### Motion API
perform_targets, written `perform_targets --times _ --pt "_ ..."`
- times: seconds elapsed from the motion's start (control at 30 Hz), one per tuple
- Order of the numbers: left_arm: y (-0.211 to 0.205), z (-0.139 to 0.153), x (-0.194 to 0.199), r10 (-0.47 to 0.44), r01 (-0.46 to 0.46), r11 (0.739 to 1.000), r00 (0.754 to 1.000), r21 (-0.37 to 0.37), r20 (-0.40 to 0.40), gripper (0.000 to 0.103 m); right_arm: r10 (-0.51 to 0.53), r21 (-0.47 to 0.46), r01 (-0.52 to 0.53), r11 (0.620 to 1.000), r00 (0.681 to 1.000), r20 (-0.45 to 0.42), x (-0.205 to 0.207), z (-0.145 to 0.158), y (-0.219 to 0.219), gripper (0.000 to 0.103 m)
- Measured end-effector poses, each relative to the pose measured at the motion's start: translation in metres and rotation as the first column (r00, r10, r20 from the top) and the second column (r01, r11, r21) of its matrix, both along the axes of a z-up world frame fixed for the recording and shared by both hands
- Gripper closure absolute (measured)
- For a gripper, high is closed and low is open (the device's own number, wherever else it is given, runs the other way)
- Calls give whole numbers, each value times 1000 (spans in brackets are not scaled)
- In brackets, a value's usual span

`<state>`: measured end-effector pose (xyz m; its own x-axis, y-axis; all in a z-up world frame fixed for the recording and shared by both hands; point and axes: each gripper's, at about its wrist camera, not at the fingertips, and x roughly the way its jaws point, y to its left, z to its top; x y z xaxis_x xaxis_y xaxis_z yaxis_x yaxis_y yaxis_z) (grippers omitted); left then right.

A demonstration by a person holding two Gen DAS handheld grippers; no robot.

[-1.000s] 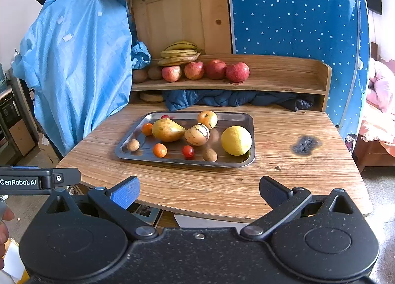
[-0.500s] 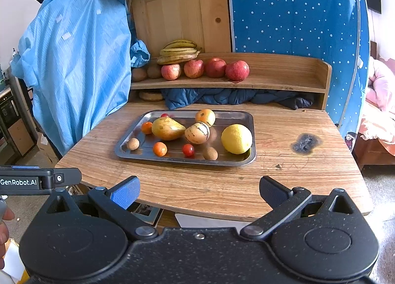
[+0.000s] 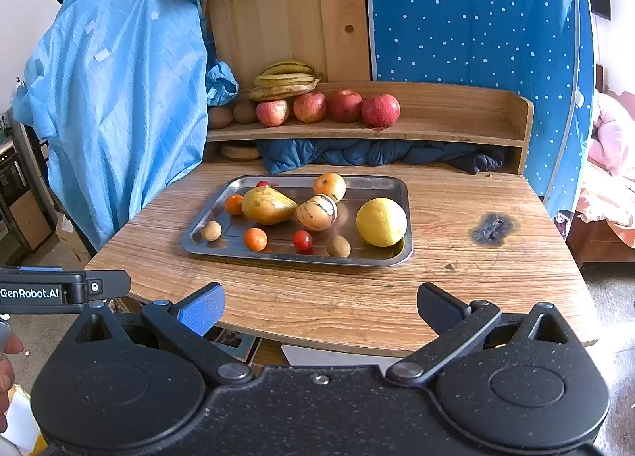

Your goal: Organize fruits

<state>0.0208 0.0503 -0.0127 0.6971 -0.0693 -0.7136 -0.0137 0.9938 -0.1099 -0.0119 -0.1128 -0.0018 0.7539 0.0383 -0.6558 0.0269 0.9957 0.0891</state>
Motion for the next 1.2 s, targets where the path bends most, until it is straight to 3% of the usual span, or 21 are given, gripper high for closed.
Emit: perform_targets --times 0.53,1.2 --pt "3 -3 15 -10 10 1000 1000 -14 -21 1 -25 -9 25 1000 999 -29 16 -6 6 1" --pt "19 -15 49 -74 70 993 996 -91 -46 1 -87 -38 85 996 993 -82 40 -22 24 1"
